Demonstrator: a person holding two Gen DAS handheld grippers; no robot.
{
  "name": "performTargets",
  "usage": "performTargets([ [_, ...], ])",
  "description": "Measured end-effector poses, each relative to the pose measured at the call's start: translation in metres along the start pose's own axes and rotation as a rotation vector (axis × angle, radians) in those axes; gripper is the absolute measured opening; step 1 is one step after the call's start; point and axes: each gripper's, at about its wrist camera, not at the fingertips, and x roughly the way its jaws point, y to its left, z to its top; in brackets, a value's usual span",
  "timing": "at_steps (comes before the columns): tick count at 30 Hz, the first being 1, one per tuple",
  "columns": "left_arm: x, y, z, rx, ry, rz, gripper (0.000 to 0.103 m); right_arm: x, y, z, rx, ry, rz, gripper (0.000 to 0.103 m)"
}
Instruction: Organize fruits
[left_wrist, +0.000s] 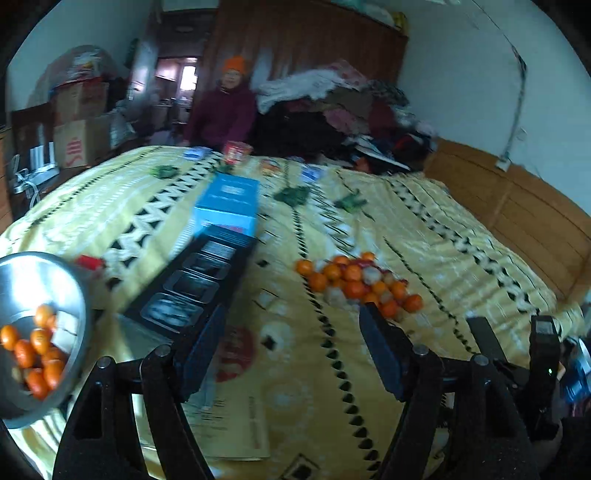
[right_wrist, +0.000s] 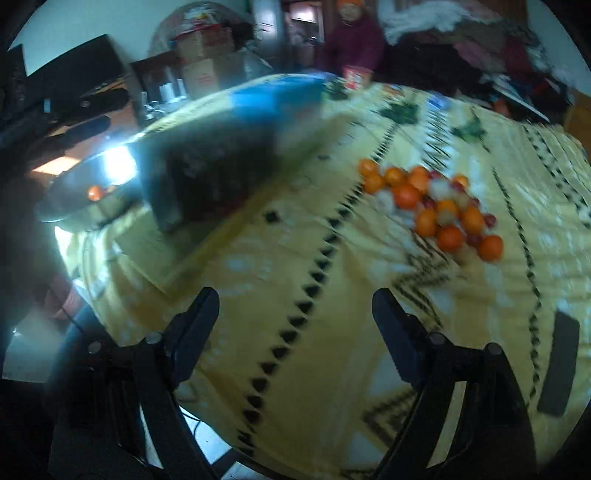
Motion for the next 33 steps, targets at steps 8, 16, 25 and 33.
performTargets([
  [8,0.134,-0.053,-0.055,0.093,0.272,-0.002,0.076,0.022,-0.105,-0.025,0.169,0.034,-0.169,0.086],
  [16,0.196,-0.052,-0.085,0.150,0.345,0.097,0.077,0.053,-0.166,-0.029,0.226,0.018,-0.239,0.086],
  [25,0.207,-0.040,-0.094,0.108,0.339,0.038,0.098,0.069,-0.182,-0.043,0.267,0.027,-0.170,0.103],
  [33,0.209,-0.044,-0.095,0.127,0.346,0.039,0.102,0.070,-0.183,-0.045,0.261,0.023,-0.172,0.103],
])
